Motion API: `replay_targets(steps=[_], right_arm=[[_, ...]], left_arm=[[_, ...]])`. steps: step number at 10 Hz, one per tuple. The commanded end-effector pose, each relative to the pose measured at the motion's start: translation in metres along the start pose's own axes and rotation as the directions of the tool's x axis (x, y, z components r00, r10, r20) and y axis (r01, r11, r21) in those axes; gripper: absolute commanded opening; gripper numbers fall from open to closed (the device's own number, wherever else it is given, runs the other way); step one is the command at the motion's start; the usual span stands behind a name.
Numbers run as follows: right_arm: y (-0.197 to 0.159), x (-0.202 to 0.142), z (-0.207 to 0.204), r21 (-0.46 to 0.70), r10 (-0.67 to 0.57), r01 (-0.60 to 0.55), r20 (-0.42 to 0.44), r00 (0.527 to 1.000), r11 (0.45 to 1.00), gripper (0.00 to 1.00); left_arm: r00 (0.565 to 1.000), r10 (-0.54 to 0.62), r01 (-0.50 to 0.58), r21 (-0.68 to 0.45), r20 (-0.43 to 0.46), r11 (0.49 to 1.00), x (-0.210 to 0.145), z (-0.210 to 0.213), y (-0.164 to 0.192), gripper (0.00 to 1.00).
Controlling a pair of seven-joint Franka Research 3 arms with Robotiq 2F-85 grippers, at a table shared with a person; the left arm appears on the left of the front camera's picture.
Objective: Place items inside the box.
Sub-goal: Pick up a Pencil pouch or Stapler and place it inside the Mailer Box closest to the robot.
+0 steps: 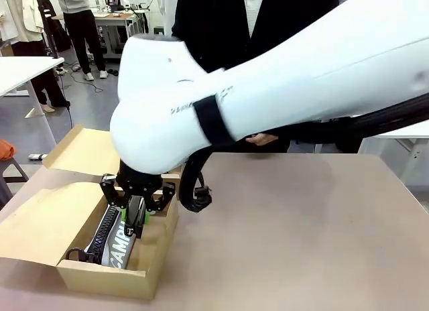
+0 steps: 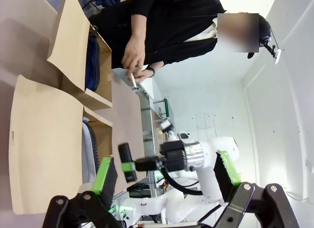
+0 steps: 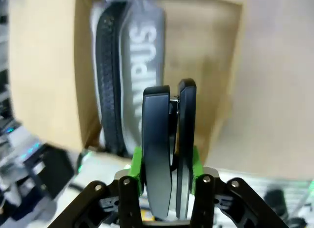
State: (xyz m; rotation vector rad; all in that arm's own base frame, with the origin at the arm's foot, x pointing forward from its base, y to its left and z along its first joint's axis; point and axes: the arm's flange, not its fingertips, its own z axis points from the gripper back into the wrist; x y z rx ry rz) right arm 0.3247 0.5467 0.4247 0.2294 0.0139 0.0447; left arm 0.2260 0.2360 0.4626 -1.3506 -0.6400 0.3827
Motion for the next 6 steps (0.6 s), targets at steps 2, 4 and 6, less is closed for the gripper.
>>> replay_targets(steps=[2, 4, 6], right_arm=[[0.0348, 0.0234, -0.0183, -0.091, 0.047, -0.046, 0.016, 0.999, 0.995, 0.41], [0.0317, 0.0194, -0.0197, -0.089, 0.063, -0.063, -0.011, 0.998, 0.994, 0.96], [0.0292, 0.0181, -0.0191, -0.092, 0.053, -0.055, -0.024, 0.998, 0.994, 1.00]], left_arm=[[1.000, -0.016, 0.016, -0.017, 0.001, 1.000, -0.0007, 0.0002, -0.0017, 1.00], [1.000, -0.016, 0.016, -0.017, 0.001, 1.000, -0.0007, 0.0002, -0.0017, 1.00], [1.000, -0.016, 0.016, -0.017, 0.001, 1.000, -0.0007, 0.0002, -0.0017, 1.00]])
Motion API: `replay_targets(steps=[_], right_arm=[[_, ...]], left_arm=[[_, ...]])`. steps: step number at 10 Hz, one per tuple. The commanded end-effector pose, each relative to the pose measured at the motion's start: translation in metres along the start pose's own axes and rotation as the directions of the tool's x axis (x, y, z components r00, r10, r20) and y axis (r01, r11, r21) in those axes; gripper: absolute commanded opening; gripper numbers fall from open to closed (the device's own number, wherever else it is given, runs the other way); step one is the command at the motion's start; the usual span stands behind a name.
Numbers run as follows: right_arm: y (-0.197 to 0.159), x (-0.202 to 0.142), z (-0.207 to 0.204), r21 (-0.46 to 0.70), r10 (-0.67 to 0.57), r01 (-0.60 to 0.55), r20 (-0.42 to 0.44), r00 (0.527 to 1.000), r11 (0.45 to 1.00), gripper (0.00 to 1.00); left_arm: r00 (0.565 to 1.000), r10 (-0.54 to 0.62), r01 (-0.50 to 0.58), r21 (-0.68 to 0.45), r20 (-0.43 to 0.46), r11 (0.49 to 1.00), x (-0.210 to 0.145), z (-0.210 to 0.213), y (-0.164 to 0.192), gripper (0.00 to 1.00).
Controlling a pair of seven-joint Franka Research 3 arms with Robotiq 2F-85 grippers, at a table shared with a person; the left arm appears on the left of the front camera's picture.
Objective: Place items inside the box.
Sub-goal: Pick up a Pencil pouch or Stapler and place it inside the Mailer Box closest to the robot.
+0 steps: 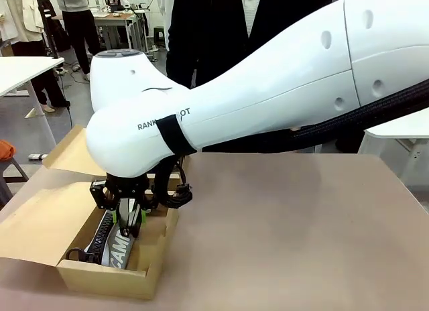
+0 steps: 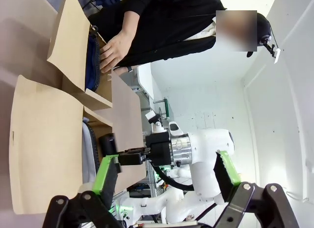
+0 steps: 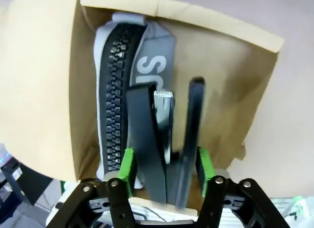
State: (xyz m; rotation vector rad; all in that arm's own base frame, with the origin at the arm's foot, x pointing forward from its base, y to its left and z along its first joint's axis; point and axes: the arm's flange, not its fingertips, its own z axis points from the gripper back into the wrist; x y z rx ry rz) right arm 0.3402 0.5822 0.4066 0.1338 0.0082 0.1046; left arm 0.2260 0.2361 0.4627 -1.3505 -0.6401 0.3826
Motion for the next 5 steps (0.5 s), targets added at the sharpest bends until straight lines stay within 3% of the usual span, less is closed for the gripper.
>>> replay_targets(steps=[1, 5], right_arm=[[-0.0016, 0.0011, 0.0062, 0.000, -0.007, 0.007, -0.026, 1.000, 1.000, 1.00], [-0.0081, 0.0010, 0.0116, 0.002, -0.013, 0.013, -0.034, 0.999, 1.000, 1.00]], left_arm=[[1.000, -0.016, 0.016, -0.017, 0.001, 1.000, -0.0007, 0.0002, -0.0016, 1.00], [1.000, -0.016, 0.016, -0.017, 0.001, 1.000, -0.0007, 0.0002, -0.0016, 1.00]])
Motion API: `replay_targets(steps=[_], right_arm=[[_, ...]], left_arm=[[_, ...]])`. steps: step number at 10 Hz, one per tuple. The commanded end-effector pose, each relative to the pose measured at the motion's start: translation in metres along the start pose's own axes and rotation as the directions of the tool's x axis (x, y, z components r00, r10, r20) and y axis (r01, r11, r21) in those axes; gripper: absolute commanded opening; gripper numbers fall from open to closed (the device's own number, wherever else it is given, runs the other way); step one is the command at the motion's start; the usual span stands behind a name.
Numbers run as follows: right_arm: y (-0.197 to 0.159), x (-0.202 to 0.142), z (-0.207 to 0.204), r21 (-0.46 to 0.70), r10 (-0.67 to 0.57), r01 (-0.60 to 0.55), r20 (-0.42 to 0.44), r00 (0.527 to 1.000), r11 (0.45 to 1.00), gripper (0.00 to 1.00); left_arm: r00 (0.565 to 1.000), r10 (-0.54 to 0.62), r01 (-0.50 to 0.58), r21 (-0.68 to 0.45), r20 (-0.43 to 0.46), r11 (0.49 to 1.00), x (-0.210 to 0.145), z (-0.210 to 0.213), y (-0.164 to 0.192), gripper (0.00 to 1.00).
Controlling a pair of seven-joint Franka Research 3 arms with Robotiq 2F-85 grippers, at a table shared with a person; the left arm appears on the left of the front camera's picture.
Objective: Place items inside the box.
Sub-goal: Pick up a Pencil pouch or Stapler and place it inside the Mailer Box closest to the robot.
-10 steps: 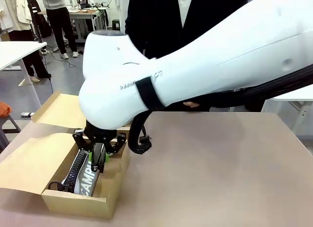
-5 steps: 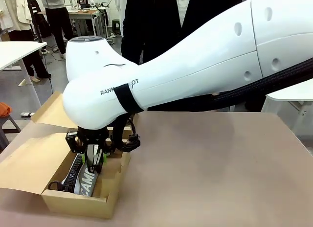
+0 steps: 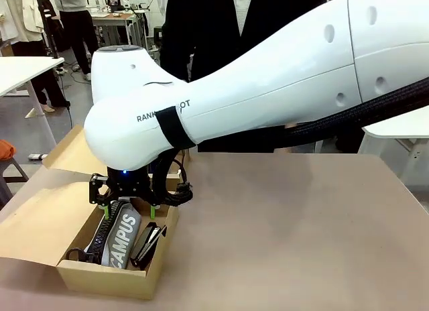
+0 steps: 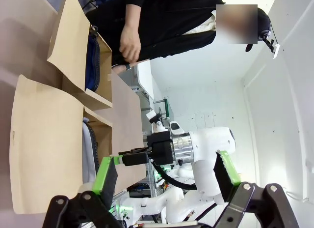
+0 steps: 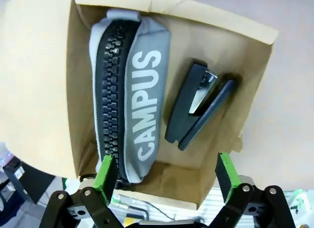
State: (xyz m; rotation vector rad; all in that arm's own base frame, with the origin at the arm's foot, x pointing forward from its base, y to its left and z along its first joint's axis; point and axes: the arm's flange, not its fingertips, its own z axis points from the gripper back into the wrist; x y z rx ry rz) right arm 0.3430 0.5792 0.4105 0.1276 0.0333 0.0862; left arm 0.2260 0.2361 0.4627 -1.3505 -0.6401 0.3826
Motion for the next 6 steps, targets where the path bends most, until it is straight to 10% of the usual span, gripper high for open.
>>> replay_targets(steps=[1, 6], right_arm=[[-0.016, -0.002, 0.016, 0.021, 0.022, -0.022, -0.011, 1.000, 1.000, 1.00], [-0.242, -0.048, 0.093, 0.126, 0.289, -0.275, -0.111, 0.951, 0.953, 1.00]], left_arm=[[1.000, -0.016, 0.016, -0.017, 0.001, 1.000, -0.001, 0.000, -0.002, 1.00], [1.000, -0.016, 0.016, -0.017, 0.001, 1.000, -0.001, 0.000, -0.002, 1.00]])
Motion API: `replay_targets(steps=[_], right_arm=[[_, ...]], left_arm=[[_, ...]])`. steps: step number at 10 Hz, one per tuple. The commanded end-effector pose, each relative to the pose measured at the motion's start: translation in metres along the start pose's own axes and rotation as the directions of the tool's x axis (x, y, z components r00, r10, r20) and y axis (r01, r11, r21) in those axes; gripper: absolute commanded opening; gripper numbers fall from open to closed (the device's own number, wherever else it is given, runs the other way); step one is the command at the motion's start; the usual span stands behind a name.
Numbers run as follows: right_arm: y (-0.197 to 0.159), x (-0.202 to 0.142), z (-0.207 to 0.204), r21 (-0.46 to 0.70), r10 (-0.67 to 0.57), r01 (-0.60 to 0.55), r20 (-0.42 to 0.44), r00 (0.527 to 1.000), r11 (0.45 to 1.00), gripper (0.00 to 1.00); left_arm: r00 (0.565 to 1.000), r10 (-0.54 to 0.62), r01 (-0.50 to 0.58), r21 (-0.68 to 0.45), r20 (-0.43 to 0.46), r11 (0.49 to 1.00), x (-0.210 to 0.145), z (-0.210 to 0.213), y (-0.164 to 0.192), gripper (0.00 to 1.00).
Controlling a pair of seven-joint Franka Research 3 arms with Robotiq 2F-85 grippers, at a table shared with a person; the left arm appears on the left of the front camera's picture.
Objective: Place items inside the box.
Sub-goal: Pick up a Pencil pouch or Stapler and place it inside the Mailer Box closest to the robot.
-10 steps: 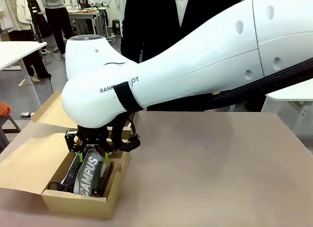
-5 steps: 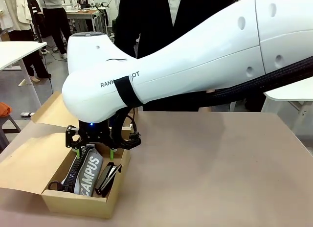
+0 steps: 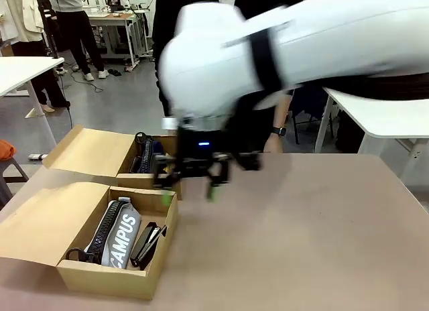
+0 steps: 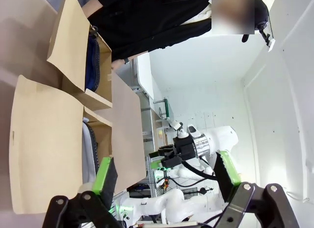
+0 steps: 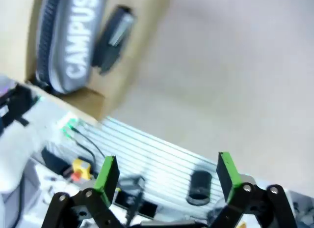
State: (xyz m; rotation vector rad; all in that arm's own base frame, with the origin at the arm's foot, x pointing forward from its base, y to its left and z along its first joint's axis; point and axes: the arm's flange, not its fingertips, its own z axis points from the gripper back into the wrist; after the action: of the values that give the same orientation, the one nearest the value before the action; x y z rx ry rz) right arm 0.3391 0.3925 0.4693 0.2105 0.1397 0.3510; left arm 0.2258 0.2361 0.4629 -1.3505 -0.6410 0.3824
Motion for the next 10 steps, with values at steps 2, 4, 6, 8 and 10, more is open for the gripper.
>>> replay_targets(steps=[2, 4, 6, 8, 10], right_arm=[[-0.087, -0.061, 0.016, 0.013, -0.096, 0.096, 0.010, 0.995, 0.995, 1.00], [-0.051, -0.027, 0.012, 0.013, -0.006, 0.006, -0.005, 1.000, 1.000, 1.00], [-0.091, -0.066, 0.028, 0.056, 0.025, -0.026, 0.026, 0.999, 0.998, 1.00], [-0.172, -0.085, 0.065, 0.201, -0.114, 0.085, 0.137, 0.984, 0.976, 1.00], [-0.277, -0.121, 0.086, 0.453, -0.120, 0.063, 0.098, 0.988, 0.889, 1.00]], left_arm=[[1.000, -0.015, 0.015, -0.016, 0.001, 1.000, -0.001, 0.000, -0.001, 1.00], [1.000, -0.015, 0.015, -0.016, 0.001, 1.000, -0.001, 0.000, -0.001, 1.00], [1.000, -0.015, 0.015, -0.016, 0.001, 1.000, -0.001, 0.000, -0.001, 1.00], [1.000, -0.015, 0.015, -0.016, 0.001, 1.000, -0.001, 0.000, -0.001, 1.00], [1.000, -0.015, 0.015, -0.016, 0.001, 1.000, -0.001, 0.000, -0.001, 1.00]])
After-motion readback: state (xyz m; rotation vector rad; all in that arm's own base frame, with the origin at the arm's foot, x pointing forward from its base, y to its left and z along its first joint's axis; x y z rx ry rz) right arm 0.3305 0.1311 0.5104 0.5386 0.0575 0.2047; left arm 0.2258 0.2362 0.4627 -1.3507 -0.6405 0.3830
